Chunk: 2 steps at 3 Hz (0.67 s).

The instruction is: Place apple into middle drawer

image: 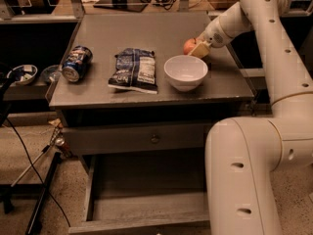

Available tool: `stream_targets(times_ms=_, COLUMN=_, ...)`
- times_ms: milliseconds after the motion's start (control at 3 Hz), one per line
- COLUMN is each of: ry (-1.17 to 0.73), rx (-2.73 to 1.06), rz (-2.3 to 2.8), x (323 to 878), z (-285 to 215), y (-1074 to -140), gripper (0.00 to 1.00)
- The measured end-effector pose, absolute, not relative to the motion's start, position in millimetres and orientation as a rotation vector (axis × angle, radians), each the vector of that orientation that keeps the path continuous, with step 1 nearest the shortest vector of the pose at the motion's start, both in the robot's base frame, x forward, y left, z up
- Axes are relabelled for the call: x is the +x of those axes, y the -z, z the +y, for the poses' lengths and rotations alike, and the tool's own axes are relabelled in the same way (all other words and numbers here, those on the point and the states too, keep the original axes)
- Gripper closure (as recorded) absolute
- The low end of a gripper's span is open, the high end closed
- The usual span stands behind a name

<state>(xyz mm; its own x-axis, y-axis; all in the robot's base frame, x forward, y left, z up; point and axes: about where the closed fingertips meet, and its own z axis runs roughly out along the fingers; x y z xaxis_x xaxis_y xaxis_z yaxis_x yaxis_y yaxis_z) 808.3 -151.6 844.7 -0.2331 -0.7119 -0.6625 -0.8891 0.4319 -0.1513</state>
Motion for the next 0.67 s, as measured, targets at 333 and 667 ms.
stream_targets(times_ms=333, ry=-0.341, rx=-1.337, rz=2.015, x=809.0, z=-151.0, y=-845.3, gripper=1.00)
stream_targets(times_ms=667, ry=-0.347, rx=-1.324, rz=2.014, x=810.1, z=-150.0, y=-846.5, gripper=1.00)
